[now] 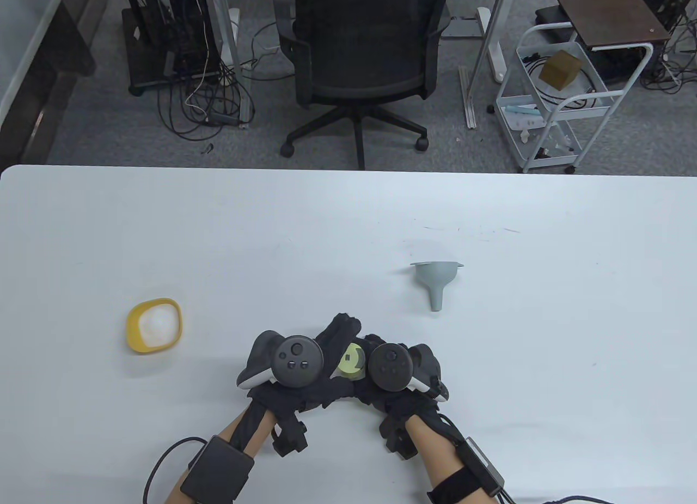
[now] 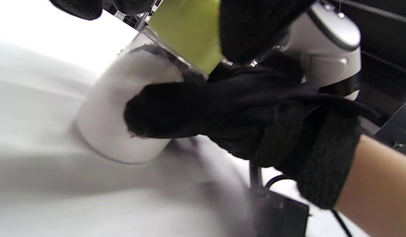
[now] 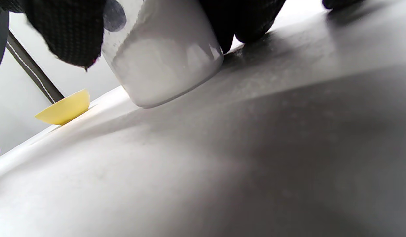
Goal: Unscrew the press dispenser and pour salt into it
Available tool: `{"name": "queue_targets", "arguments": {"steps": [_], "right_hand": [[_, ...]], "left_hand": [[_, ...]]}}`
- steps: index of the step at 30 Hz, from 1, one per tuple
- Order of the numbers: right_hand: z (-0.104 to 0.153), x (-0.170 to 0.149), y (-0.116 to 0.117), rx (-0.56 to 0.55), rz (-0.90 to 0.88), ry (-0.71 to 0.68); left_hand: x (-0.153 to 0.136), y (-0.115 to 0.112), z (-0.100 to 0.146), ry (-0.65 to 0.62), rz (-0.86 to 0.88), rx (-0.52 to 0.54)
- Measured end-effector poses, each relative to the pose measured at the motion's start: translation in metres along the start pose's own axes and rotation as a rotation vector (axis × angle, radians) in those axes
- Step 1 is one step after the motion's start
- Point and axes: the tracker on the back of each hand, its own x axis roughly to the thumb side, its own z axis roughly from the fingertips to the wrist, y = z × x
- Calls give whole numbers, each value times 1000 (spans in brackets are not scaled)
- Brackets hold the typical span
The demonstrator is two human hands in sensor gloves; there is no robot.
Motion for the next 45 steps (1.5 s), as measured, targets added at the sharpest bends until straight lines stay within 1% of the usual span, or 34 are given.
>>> {"name": "queue_targets", "arguments": {"steps": [1,3,5,12,15,20,24,27,28,31,34,37,41,45], "right_hand": [[0,0,0,0,0,0],[0,0,0,0,0,0],[0,0,0,0,0,0],[0,0,0,0,0,0],[0,0,0,0,0,0],[0,0,0,0,0,0],[0,0,0,0,0,0],[0,0,0,0,0,0],[0,0,0,0,0,0],[0,0,0,0,0,0],[0,0,0,0,0,0],[0,0,0,0,0,0],[0,0,0,0,0,0],[0,0,0,0,0,0]], "left_hand": [[0,1,0,3,-8,-4],[-1,3,1,31,-50,35],[-2,3,2,29,-53,28],[0,3,4,74,-131,85],[2,0,4,103,-199,119],[7,-6,4,161,-315,211],[9,-10,4,203,-374,250],[7,-4,4,202,-337,201],[5,0,4,178,-286,173],[-5,6,5,55,-84,82],[-14,6,3,-4,31,28],[-18,5,1,-15,47,-13],[-17,6,3,-3,20,34],[-14,7,4,21,-34,57]]}}
